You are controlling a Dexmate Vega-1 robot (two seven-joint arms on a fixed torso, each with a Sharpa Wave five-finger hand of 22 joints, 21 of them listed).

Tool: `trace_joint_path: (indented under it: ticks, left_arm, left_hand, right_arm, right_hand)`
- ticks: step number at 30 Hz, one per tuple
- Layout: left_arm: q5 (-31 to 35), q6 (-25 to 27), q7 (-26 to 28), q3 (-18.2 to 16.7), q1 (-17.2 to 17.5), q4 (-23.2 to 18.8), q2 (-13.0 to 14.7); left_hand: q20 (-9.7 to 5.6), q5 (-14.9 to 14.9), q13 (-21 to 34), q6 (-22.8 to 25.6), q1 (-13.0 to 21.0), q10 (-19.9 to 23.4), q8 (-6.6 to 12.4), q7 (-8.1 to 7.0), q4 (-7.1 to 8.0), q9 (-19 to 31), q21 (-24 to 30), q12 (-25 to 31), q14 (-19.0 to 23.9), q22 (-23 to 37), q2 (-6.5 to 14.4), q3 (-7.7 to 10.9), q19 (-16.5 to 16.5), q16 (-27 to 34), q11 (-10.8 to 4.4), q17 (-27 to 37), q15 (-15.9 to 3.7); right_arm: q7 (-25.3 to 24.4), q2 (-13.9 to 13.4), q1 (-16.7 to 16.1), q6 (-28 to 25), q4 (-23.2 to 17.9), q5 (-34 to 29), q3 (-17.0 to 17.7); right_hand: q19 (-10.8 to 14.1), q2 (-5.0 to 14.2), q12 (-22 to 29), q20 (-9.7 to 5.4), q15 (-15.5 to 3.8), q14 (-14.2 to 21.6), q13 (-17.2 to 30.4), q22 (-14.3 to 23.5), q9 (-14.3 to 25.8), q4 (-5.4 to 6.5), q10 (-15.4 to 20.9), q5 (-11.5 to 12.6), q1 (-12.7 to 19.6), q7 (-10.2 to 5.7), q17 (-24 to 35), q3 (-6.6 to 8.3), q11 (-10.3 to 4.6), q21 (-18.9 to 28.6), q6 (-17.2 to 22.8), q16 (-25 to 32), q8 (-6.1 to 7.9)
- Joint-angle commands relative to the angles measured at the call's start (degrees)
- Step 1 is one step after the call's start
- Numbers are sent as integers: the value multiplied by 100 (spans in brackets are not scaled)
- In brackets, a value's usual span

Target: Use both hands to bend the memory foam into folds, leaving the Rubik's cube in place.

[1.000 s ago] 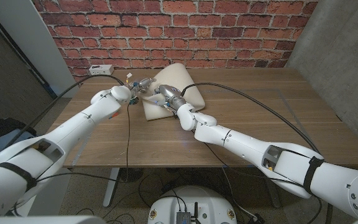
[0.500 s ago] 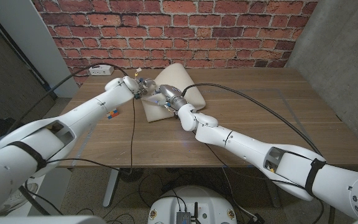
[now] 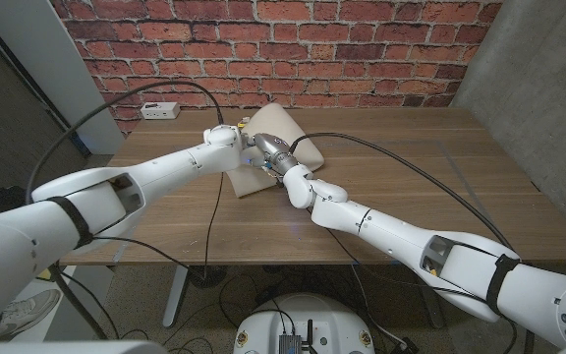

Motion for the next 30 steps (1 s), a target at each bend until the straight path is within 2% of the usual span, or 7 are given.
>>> trace_joint_path:
  ticks: [1,6,10,12,16,22,30]
  left_arm:
    - [731,269,24,589,-174,530,-333]
    - [714,207,262,385,-23,485,-308]
    - [553,33,564,6,179,310,-209]
    - [524,-44,653,-91,235,261,-181]
    - [394,-250,675,-275,305,215,-146]
    - [357,-439,660,-322,295,428,-234]
    - [423,-633,478,-157,161,874,-437]
  left_hand:
    - [-24,61,21,-180,374,-133,-9,-112,-57,-11,213,-10,-100,108,278,400,-75,177,-80,109,-136]
    - [-57,29,25,-254,388,-184,-2,-158,44,-6,319,-1,-114,149,186,401,-96,235,-105,118,-157]
    - [-75,48,22,-85,-506,-36,73,-71,749,-7,602,65,64,166,-304,-417,-115,222,-93,-152,-73]
    - [-57,65,21,-71,-626,-30,72,-58,783,-10,620,63,79,152,-390,-524,-110,200,-79,-203,-37]
    - [-19,108,19,-75,-867,-57,61,-17,826,-13,636,47,78,115,-548,-730,-133,175,-74,-258,8]
    - [63,186,19,-126,-1113,-91,42,9,909,-12,657,35,37,84,-412,-823,-189,160,-42,-276,69]
    - [102,306,16,-346,-1246,-311,-7,-76,900,-17,704,-22,-23,32,22,-679,-261,139,-89,-308,63]
  right_arm:
    - [296,-218,-55,-3,-243,74,93]
    - [431,-369,-83,80,-320,177,196]
    - [528,-488,-79,61,-410,184,257]
    - [581,-548,-72,131,-416,231,306]
    - [586,-633,-125,557,-311,524,508]
    - [210,-567,-294,1489,117,1024,884]
    - [70,-274,-456,2743,851,1976,1407]
  right_hand:
    - [-253,-174,-316,413,-233,-378,-530,-544,-346,395,-144,-147,-1218,-39,-569,-250,74,-110,-208,-715,-504]
    - [-461,-518,-589,677,72,-717,-903,-950,-558,879,-427,-57,-2510,49,-764,-796,171,-313,-371,-1151,-894]
    - [-610,-710,-723,723,193,-998,-1034,-1010,-602,1064,-668,32,-3067,55,-832,-1082,213,-455,-560,-1365,-1101]
    - [-699,-775,-768,757,228,-1132,-1034,-1016,-609,1103,-820,71,-3211,43,-903,-1167,187,-521,-635,-1481,-1168]
    - [-813,-323,-808,813,366,-1351,-1012,-1016,-615,1171,-1046,153,-3285,134,-991,-1023,325,-642,-702,-1666,-1267]
    - [-886,-55,-801,894,665,-1397,-1021,-1017,-630,964,-1033,50,-3077,413,-1074,-717,721,-750,-643,-1787,-1303]
    - [-613,-72,-776,902,797,-1137,-1035,-1000,-629,1260,-905,-86,-3837,556,-1054,-936,893,-720,-541,-1698,-1322]
